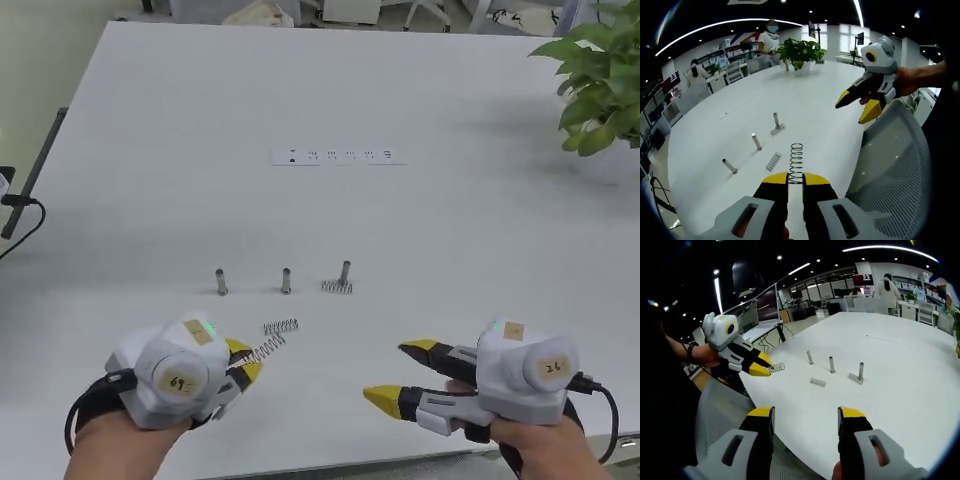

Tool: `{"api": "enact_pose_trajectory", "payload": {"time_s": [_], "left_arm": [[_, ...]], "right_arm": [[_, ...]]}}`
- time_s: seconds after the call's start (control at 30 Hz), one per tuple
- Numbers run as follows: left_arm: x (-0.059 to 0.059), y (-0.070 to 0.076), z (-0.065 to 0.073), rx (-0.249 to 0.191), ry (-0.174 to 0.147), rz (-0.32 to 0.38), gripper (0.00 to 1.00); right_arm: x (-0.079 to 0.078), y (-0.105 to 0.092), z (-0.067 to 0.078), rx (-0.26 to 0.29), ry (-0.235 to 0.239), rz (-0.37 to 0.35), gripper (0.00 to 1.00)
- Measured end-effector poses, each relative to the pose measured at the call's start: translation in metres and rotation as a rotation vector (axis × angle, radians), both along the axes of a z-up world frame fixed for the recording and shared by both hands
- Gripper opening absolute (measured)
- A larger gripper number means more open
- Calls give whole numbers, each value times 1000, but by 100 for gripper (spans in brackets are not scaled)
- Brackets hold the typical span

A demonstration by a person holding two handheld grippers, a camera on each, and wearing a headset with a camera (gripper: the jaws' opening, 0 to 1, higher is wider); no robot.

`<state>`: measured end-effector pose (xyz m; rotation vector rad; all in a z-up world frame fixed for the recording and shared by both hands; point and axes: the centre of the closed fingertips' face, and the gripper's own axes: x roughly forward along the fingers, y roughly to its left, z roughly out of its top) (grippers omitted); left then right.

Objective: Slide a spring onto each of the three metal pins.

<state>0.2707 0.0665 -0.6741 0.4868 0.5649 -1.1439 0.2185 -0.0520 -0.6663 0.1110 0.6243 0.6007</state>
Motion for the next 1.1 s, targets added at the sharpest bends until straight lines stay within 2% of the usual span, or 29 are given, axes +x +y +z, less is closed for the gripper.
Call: {"api": "enact_pose_trajectory", "payload": {"time_s": [0.43,0.53,0.6,0.77,0.9,1.1], "left_arm": [[-21,-30,12,8,-51,-160,2],[-27,-38,15,7,-64,-201,2],[-30,-42,16,3,-63,-219,2],[-38,-48,17,1,-69,-260,2],[-48,-54,19,4,-84,-307,2],[-56,-59,21,5,-103,-355,2]], "right_arm": [[4,14,7,48,-19,69,39],[5,19,11,75,-22,81,38],[6,23,15,113,-21,83,37],[5,29,19,152,-15,107,35],[2,35,19,167,-9,137,32],[-5,45,19,185,5,181,25]]}}
